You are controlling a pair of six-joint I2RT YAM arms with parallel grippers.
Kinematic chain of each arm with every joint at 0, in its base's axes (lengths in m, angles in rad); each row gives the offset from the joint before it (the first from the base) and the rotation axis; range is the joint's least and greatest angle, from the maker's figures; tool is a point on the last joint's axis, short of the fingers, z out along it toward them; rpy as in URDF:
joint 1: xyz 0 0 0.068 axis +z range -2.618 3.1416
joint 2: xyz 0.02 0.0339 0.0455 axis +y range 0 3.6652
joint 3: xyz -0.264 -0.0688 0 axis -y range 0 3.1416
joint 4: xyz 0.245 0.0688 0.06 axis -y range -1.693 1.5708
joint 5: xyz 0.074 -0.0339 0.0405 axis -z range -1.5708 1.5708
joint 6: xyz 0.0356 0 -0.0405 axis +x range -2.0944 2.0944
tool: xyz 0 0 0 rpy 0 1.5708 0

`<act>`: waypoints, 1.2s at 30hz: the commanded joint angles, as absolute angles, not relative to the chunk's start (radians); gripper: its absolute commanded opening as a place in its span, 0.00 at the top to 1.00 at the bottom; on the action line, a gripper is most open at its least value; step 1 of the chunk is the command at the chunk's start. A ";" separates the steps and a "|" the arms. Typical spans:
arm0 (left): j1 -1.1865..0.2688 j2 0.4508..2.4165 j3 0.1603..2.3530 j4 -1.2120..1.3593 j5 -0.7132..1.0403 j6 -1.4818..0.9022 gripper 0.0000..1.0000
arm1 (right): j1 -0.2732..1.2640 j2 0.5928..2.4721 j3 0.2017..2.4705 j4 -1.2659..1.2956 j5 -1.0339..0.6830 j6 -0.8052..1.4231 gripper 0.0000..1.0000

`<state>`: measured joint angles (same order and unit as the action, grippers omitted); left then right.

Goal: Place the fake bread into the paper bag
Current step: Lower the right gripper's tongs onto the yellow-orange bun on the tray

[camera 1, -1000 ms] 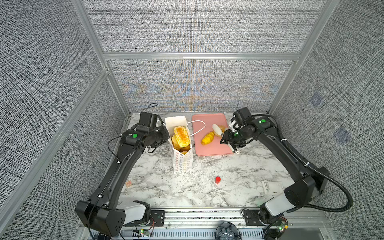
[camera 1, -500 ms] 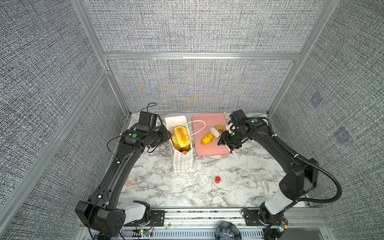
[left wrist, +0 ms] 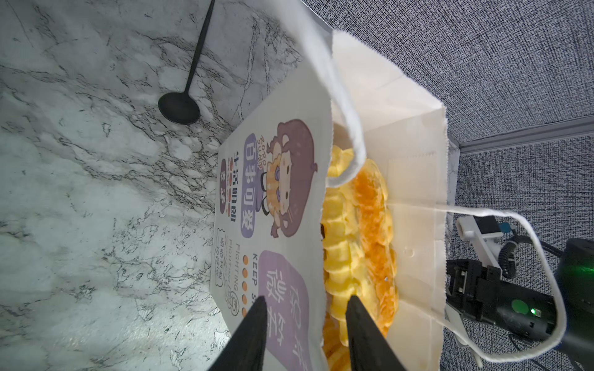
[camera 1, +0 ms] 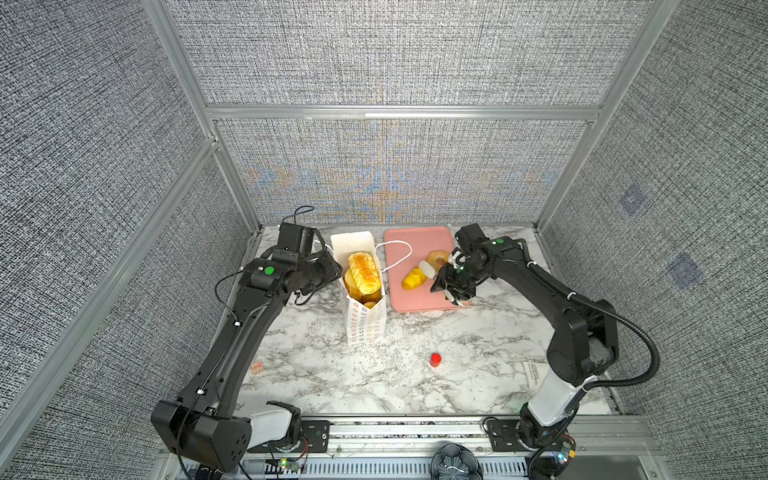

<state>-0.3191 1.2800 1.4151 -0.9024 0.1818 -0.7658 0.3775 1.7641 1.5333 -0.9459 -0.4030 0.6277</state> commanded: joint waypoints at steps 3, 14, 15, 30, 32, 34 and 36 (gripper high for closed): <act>-0.319 1.288 1.419 -0.897 0.176 -0.749 0.57 | 0.374 1.795 1.538 -0.900 -0.443 0.653 0.46; -0.316 1.298 1.424 -0.897 0.180 -0.742 0.60 | 0.372 1.867 1.557 -0.853 -0.467 0.694 0.46; -0.316 1.298 1.422 -0.897 0.181 -0.743 0.60 | 0.373 1.874 1.562 -0.849 -0.471 0.697 0.47; -0.312 1.313 1.422 -0.887 0.186 -0.739 0.64 | 0.372 1.967 1.612 -0.836 -0.477 0.719 0.49; -0.311 1.312 1.420 -0.888 0.186 -0.739 0.65 | 0.372 1.973 1.616 -0.833 -0.478 0.721 0.49; -0.309 1.313 1.419 -0.888 0.186 -0.739 0.65 | 0.372 1.981 1.621 -0.831 -0.478 0.723 0.48; -0.307 1.311 1.417 -0.889 0.186 -0.738 0.65 | 0.373 1.987 1.625 -0.830 -0.480 0.724 0.49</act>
